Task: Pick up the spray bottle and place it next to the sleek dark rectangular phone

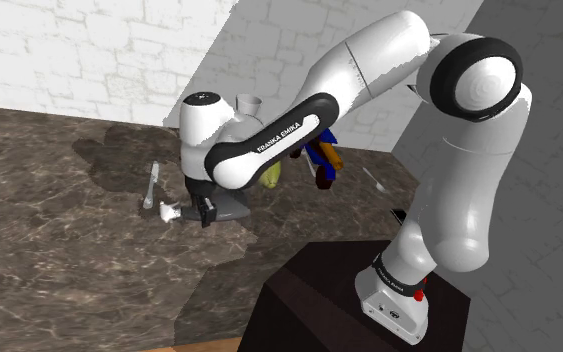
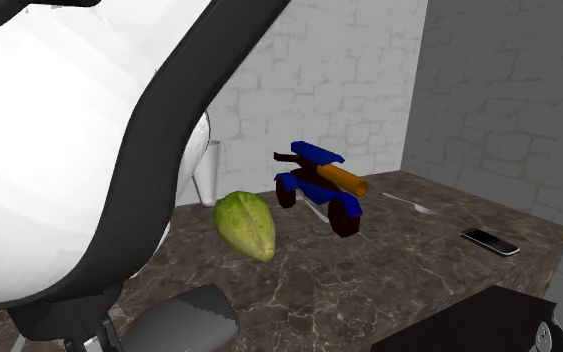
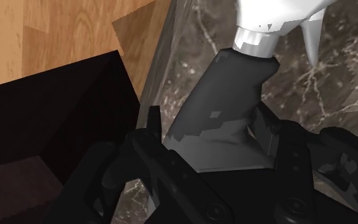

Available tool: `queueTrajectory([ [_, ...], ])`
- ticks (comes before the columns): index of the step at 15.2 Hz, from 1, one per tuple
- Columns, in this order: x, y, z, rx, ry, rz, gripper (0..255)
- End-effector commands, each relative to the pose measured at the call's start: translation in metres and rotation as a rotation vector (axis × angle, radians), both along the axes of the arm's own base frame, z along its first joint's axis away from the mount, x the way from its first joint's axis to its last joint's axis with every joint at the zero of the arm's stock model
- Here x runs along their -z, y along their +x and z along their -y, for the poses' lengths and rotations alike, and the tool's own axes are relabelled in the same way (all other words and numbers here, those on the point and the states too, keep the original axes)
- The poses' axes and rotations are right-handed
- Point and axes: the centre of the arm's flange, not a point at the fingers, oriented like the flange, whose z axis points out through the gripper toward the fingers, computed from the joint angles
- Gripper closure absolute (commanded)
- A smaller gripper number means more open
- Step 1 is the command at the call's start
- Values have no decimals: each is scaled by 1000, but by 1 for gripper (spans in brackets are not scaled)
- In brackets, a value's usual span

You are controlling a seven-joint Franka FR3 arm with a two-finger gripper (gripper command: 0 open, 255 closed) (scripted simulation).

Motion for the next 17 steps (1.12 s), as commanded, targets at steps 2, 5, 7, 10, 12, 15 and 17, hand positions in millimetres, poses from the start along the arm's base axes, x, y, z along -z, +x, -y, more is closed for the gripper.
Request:
queueTrajectory([
  [2, -15, 1, 0, 0, 0, 0, 255],
  [5, -31, 1, 0, 0, 0, 0, 255],
  [7, -42, 1, 0, 0, 0, 0, 255],
  [10, -47, -9, 25, 0, 0, 0, 255],
  [12, -47, -18, 50, 0, 0, 0, 255],
  [15, -47, -32, 87, 0, 0, 0, 255],
  [17, -47, -41, 111, 0, 0, 0, 255],
])
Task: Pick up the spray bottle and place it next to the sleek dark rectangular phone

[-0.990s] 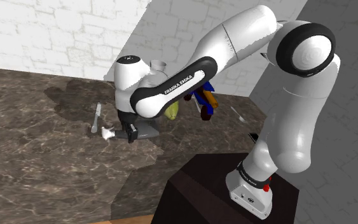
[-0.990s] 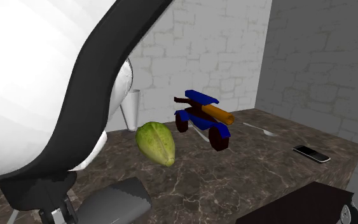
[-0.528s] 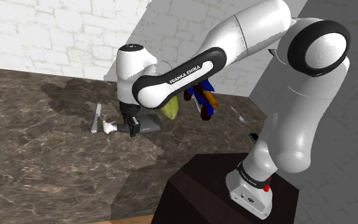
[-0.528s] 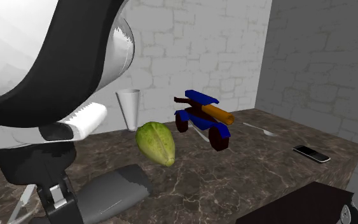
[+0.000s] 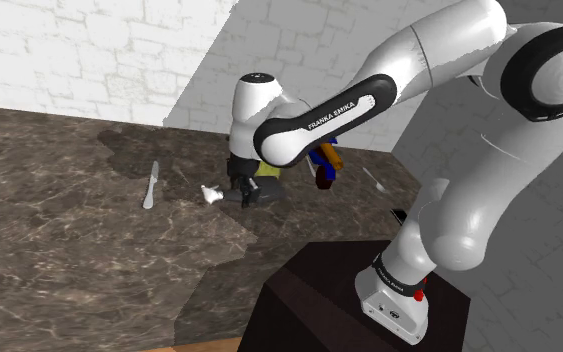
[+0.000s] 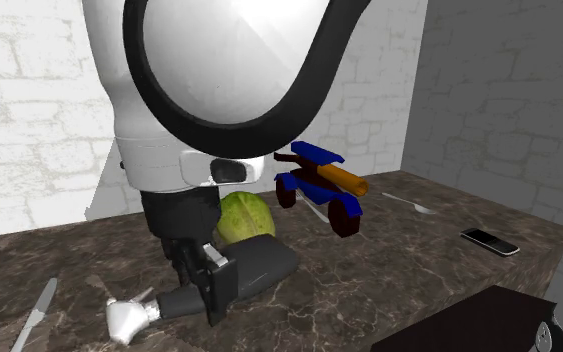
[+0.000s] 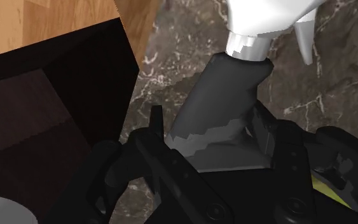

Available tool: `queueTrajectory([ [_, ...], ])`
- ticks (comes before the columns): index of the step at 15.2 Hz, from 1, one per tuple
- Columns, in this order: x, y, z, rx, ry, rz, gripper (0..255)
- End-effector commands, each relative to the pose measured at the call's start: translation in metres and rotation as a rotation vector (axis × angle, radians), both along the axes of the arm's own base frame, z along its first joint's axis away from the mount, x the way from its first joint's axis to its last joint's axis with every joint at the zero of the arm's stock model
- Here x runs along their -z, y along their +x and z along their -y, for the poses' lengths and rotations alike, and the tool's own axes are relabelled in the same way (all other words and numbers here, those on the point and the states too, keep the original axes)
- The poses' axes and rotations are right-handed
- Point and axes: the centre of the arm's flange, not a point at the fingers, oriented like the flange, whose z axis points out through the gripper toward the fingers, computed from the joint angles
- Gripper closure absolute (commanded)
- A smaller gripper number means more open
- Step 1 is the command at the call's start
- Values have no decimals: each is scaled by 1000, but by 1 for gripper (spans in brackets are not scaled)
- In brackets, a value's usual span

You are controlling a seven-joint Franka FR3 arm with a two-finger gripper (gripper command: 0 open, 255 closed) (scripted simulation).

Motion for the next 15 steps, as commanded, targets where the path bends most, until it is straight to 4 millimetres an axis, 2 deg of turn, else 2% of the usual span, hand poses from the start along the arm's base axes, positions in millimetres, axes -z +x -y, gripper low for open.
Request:
queueTrajectory([
  [1, 3, -7, 25, -1, 0, 0, 255],
  [15, 2, -72, 198, -1, 0, 0, 255],
])
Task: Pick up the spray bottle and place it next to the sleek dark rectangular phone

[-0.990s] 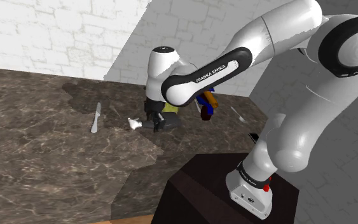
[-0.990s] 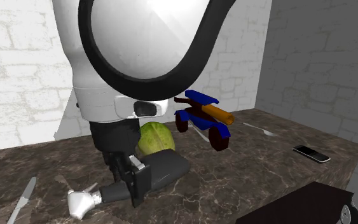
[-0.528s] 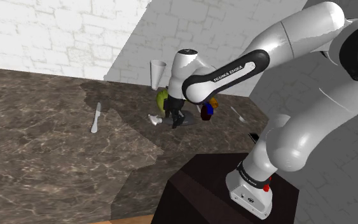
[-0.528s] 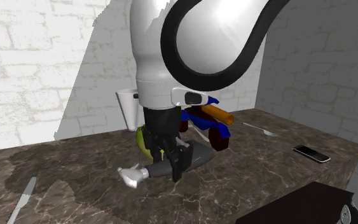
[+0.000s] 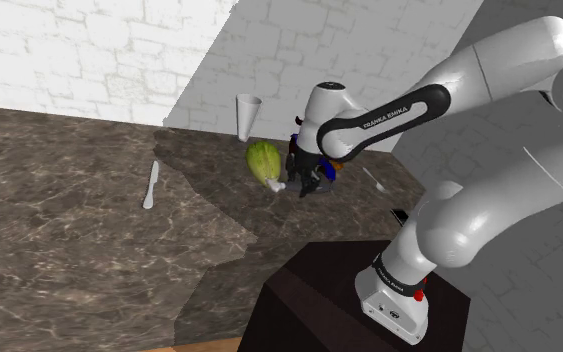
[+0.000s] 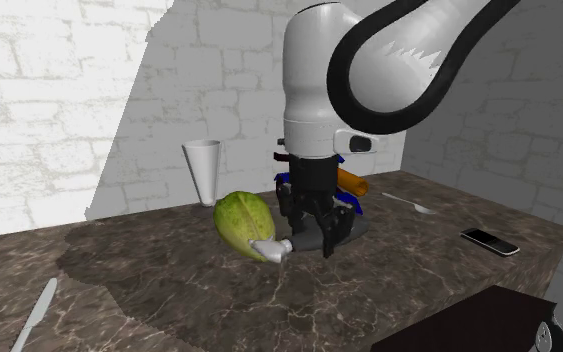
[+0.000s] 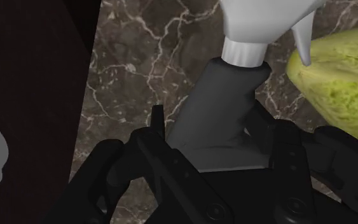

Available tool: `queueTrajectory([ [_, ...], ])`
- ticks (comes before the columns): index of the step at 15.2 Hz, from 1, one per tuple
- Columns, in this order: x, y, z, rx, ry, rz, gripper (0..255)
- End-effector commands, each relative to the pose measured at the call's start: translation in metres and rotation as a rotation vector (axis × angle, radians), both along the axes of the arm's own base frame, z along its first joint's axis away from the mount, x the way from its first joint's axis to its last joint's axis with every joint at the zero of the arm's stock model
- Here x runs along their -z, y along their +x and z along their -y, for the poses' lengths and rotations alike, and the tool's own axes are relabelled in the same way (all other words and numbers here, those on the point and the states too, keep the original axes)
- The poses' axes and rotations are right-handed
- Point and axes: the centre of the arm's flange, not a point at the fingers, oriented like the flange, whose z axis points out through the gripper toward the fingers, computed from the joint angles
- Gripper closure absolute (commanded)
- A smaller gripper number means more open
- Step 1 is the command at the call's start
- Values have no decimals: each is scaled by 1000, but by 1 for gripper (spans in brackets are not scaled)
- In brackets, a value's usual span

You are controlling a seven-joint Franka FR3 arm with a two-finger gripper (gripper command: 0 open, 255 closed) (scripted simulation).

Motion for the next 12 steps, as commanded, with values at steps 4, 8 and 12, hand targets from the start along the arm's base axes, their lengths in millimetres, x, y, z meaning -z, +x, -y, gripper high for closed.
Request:
queueTrajectory([
  [4, 0, -23, 62, -2, 0, 0, 255],
  [8, 0, -42, 111, -2, 0, 0, 255],
  [12, 0, -61, 160, -2, 0, 0, 255],
])
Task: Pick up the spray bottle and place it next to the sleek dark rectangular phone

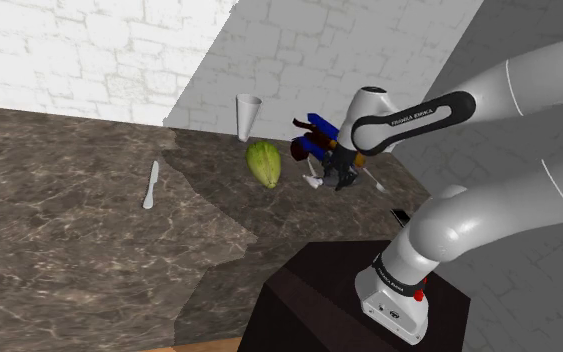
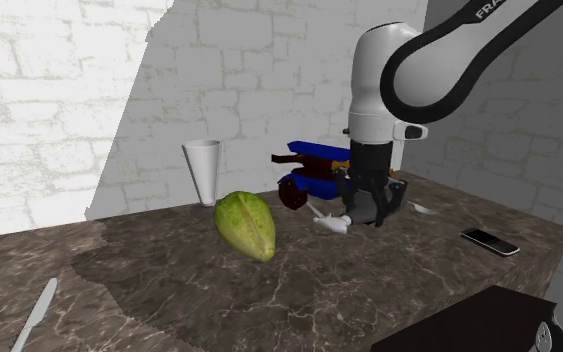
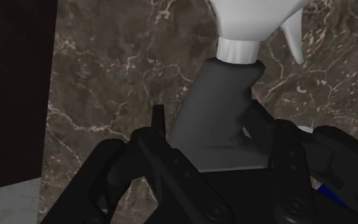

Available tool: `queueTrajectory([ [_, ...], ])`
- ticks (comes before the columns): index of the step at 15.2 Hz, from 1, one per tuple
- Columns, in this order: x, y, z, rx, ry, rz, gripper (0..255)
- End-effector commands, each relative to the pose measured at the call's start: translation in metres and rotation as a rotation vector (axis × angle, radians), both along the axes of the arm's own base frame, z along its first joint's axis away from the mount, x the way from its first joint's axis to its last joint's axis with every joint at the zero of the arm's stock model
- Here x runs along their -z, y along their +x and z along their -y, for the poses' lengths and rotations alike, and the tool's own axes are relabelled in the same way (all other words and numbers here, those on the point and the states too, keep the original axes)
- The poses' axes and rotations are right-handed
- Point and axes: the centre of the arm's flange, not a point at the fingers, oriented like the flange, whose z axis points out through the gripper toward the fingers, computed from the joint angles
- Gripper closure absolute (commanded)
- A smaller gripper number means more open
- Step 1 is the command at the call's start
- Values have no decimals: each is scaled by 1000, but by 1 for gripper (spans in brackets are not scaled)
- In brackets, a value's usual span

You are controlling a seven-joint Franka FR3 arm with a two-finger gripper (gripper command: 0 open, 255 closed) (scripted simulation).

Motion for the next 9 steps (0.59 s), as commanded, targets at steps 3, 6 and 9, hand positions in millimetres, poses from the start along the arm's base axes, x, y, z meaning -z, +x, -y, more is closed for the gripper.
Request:
queueTrajectory([
  [3, 1, -21, 56, -1, 0, 0, 255],
  [6, 0, -35, 93, -1, 0, 0, 255],
  [9, 0, -49, 130, -1, 0, 0, 255],
])
